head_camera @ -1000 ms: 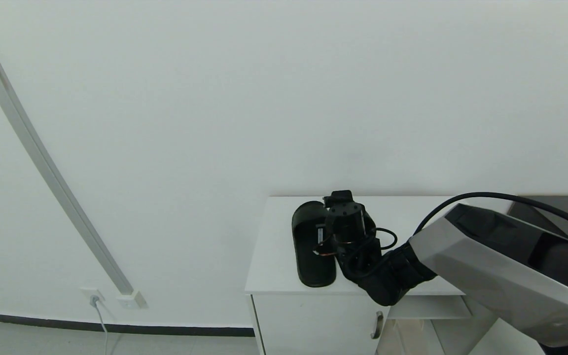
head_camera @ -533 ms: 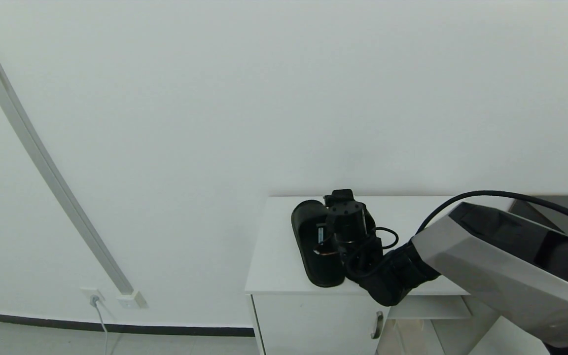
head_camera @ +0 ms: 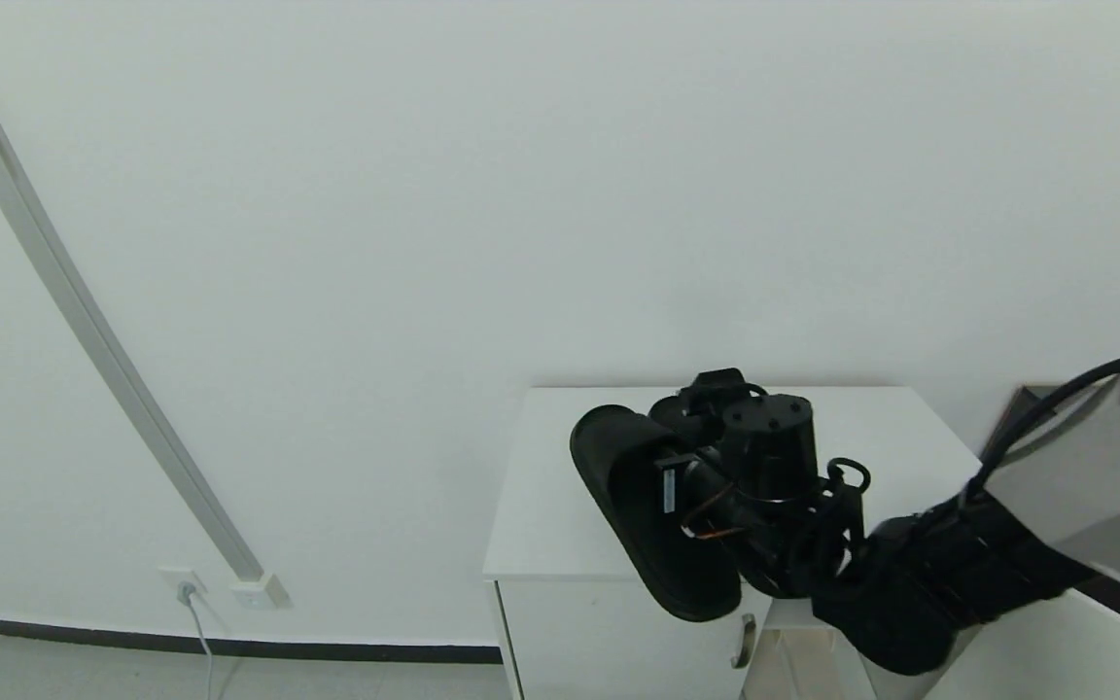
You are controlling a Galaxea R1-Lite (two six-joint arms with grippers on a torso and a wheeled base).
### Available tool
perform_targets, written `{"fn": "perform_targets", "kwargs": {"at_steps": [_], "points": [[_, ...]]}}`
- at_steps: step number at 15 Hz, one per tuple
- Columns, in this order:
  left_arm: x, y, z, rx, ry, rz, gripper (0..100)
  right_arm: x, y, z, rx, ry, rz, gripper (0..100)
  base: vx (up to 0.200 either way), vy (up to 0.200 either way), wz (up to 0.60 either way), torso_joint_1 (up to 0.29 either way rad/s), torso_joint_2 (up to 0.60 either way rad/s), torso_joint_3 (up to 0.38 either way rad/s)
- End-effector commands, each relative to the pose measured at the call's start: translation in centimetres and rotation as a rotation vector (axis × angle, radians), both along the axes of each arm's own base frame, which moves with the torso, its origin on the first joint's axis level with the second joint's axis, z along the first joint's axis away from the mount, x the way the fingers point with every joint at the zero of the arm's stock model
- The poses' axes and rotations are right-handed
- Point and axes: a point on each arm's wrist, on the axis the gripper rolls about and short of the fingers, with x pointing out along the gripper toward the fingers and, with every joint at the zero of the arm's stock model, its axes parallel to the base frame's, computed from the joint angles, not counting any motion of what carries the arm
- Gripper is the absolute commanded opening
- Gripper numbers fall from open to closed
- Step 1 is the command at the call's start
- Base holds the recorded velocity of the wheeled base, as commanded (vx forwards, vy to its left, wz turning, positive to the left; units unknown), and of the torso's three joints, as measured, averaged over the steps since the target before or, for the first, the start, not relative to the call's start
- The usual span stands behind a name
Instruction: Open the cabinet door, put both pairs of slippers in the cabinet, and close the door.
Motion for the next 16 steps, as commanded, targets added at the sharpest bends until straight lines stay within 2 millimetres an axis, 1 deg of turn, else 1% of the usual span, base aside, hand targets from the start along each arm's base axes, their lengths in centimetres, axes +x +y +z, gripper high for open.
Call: {"fn": "perform_targets", "kwargs": {"at_steps": [1,3,4,6,9,12,16], "points": [[0.0,0.0,0.0,-0.001,0.001,0.001,0,-4.7,-2.7,2.7,0.050,-0.028,0.106,0,0.000,0.000,0.00,0.000,0.00,0.000],[0.0,0.0,0.0,-0.001,0.001,-0.001,0,-6.5,-3.7,3.3,0.058,-0.032,0.140,0,0.000,0.000,0.00,0.000,0.00,0.000],[0.0,0.0,0.0,-0.001,0.001,0.001,0,-7.5,-3.9,3.5,0.057,-0.028,0.164,0,0.000,0.000,0.00,0.000,0.00,0.000],[0.0,0.0,0.0,-0.001,0.001,0.001,0,-8.5,-3.7,3.7,0.060,-0.029,0.201,0,0.000,0.000,0.00,0.000,0.00,0.000],[0.0,0.0,0.0,-0.001,0.001,0.001,0,-8.6,-3.7,3.1,0.044,-0.012,0.204,0,0.000,0.000,0.00,0.000,0.00,0.000],[0.0,0.0,0.0,0.001,0.001,0.001,0,-8.6,-3.6,2.9,0.042,-0.008,0.204,0,0.000,0.000,0.00,0.000,0.00,0.000],[0.0,0.0,0.0,0.002,0.001,0.001,0,-8.6,-3.6,2.9,0.042,-0.009,0.201,0,-0.200,0.000,0.00,0.012,0.01,0.002]]}}
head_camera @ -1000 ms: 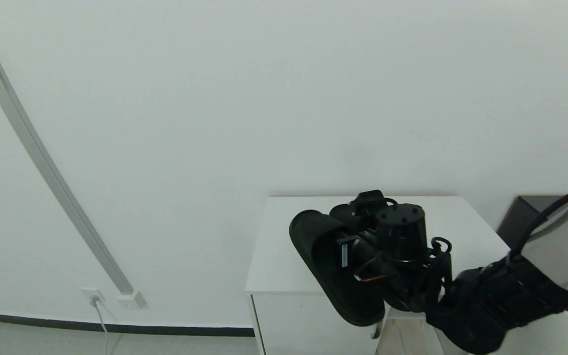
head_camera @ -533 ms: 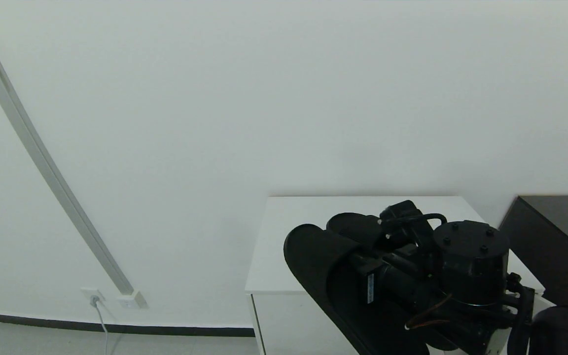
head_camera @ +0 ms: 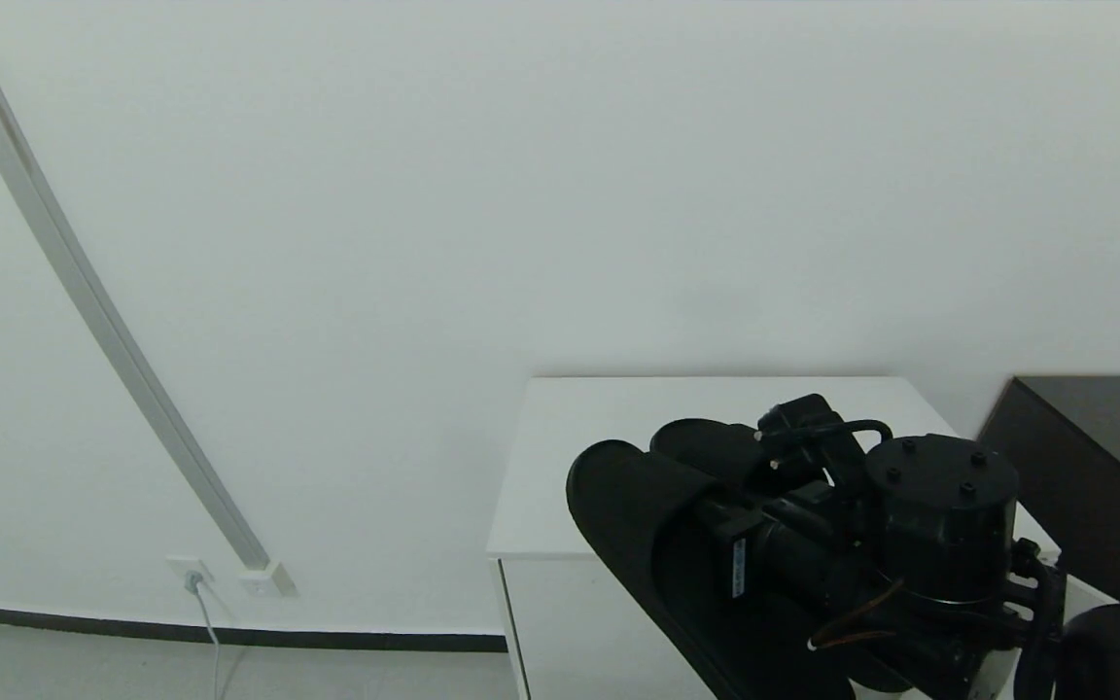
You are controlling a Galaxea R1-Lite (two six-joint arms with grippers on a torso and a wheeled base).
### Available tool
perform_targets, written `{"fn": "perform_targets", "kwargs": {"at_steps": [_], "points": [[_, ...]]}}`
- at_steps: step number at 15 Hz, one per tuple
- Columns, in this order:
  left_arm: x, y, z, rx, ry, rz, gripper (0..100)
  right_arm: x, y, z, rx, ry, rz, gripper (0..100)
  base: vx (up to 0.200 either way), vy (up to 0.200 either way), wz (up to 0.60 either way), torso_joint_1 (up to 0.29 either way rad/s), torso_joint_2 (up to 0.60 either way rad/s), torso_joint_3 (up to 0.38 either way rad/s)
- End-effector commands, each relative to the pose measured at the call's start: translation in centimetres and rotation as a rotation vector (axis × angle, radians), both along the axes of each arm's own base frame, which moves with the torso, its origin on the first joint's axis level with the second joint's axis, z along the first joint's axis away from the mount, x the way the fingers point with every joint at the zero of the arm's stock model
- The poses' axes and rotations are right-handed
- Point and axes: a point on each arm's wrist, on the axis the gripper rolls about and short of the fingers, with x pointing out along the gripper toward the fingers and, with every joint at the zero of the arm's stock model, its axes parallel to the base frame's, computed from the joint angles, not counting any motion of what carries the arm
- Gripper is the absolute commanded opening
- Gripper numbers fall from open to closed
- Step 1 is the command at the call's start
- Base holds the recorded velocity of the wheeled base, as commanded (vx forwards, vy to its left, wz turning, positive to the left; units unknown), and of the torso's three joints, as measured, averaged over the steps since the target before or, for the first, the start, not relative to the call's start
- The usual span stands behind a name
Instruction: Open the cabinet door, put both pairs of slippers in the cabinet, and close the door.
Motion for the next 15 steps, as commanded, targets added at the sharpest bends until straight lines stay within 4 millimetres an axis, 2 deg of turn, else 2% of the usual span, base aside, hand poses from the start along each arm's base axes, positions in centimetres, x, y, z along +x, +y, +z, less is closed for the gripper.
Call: {"fn": "perform_targets", "kwargs": {"at_steps": [1,9,15], "points": [[0.01,0.00,0.02,0.000,0.000,0.000,0,0.02,0.03,-0.12,-0.003,0.003,0.000,0,-0.200,0.000,0.00,-0.012,0.00,0.002],[0.01,0.00,0.02,0.000,0.000,0.000,0,-0.05,-0.05,-0.59,-0.018,0.014,-0.002,0,-0.200,0.000,0.00,-0.002,0.00,0.005],[0.01,0.00,0.02,0.000,0.000,0.000,0,-0.11,-0.06,-0.66,-0.021,0.016,0.000,0,0.000,0.000,0.00,0.000,0.00,0.000]]}}
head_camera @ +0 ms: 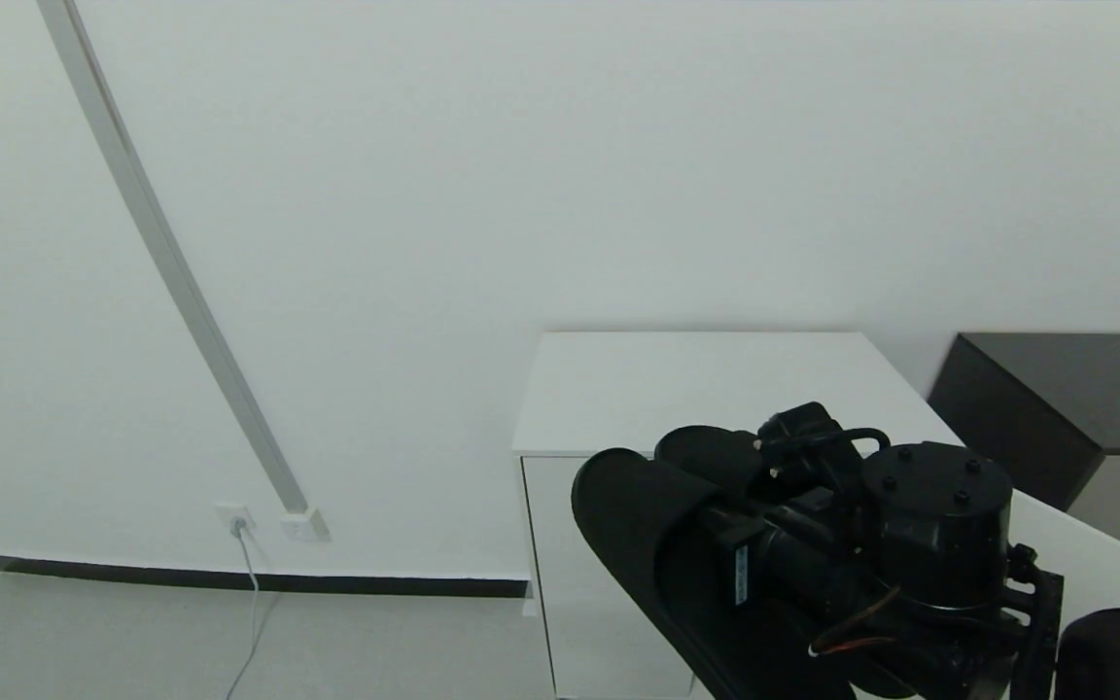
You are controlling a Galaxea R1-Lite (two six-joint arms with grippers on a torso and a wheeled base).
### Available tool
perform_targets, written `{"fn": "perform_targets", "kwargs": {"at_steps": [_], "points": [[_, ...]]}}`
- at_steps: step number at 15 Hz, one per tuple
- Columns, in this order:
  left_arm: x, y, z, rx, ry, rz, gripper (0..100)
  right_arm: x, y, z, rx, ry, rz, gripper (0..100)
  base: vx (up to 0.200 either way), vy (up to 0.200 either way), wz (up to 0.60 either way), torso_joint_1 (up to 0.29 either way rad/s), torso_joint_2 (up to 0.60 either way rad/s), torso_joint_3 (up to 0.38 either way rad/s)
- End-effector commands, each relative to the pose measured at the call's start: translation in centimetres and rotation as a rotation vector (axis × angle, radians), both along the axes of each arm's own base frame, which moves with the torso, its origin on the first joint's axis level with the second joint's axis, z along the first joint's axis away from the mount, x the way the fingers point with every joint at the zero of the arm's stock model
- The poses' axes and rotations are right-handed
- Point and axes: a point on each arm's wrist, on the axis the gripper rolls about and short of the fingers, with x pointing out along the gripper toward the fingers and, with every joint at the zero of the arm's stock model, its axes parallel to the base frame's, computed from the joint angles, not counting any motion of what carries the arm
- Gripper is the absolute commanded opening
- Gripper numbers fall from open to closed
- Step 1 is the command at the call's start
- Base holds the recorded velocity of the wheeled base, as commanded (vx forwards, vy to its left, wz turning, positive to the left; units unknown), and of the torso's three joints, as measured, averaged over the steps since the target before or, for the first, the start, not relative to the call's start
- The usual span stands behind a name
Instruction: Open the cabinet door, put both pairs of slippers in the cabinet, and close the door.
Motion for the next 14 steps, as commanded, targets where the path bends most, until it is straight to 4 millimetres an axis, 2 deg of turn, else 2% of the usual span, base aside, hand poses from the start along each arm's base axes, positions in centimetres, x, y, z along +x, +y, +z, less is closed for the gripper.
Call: {"fn": "perform_targets", "kwargs": {"at_steps": [1,8,14], "points": [[0.01,0.00,0.00,0.000,0.001,0.001,0,-0.04,0.12,-0.14,-0.003,0.003,0.004,0,0.000,0.000,0.00,0.000,0.00,0.000],[0.01,0.00,0.00,-0.002,0.001,0.001,0,-0.11,0.24,-0.21,-0.005,0.003,0.007,0,0.000,0.000,0.00,0.000,0.00,0.000],[0.01,0.00,0.00,0.000,0.001,0.001,0,-0.18,0.29,-0.31,-0.008,0.006,0.010,0,0.000,-0.200,0.00,0.003,0.00,0.002]]}}
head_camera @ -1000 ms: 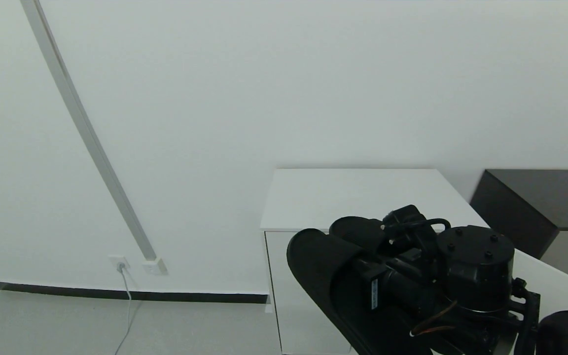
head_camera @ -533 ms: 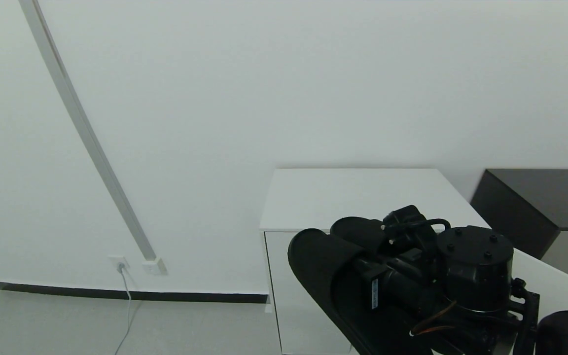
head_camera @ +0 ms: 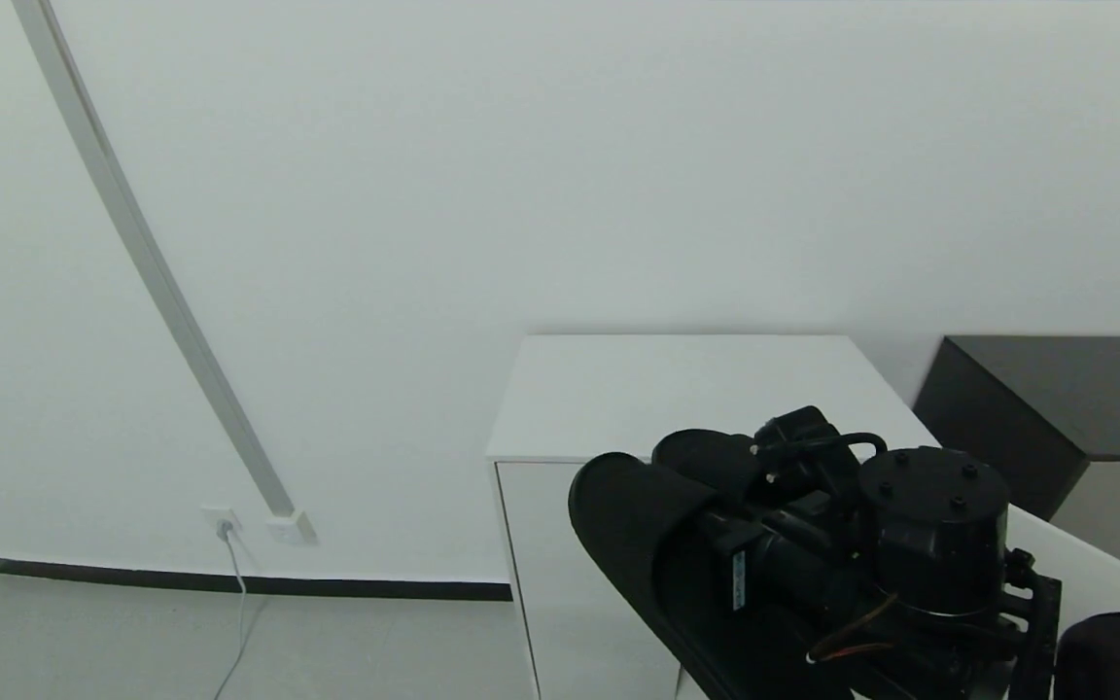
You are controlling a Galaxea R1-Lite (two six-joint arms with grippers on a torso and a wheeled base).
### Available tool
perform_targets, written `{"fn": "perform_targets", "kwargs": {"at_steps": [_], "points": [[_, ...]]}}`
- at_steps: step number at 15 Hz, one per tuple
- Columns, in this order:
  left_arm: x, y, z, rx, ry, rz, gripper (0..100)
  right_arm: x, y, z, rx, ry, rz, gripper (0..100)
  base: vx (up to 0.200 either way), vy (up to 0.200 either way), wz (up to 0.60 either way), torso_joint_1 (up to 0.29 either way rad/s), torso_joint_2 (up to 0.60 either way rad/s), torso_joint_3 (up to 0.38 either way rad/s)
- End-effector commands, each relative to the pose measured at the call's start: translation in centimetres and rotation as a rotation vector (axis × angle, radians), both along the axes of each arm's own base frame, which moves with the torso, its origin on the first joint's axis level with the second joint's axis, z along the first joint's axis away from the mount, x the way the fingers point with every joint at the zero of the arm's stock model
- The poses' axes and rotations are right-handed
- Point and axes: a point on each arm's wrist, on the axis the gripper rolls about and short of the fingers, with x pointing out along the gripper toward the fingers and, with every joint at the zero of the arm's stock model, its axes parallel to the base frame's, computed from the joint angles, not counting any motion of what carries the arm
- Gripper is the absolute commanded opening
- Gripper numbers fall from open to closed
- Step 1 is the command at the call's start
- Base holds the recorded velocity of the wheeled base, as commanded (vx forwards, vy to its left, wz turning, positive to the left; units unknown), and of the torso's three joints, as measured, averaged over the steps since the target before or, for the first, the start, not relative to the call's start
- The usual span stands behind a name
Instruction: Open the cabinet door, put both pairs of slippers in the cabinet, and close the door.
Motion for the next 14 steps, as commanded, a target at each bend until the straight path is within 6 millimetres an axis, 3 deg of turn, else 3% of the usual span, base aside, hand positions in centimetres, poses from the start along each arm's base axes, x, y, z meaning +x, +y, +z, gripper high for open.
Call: {"fn": "perform_targets", "kwargs": {"at_steps": [1,10,14], "points": [[0.01,0.00,-0.01,0.000,0.002,0.000,0,-0.03,0.08,-0.11,-0.003,0.002,0.004,0,0.000,-0.200,0.00,0.007,0.00,0.002],[0.01,0.00,-0.01,-0.001,0.002,0.000,0,-0.22,-0.13,-0.30,0.001,-0.001,0.004,0,0.000,-0.200,0.00,0.000,0.00,0.002],[0.01,0.00,-0.01,-0.001,0.002,0.000,0,-0.20,-0.18,-0.48,-0.004,0.004,0.004,0,0.000,0.000,0.00,0.000,0.00,0.000]]}}
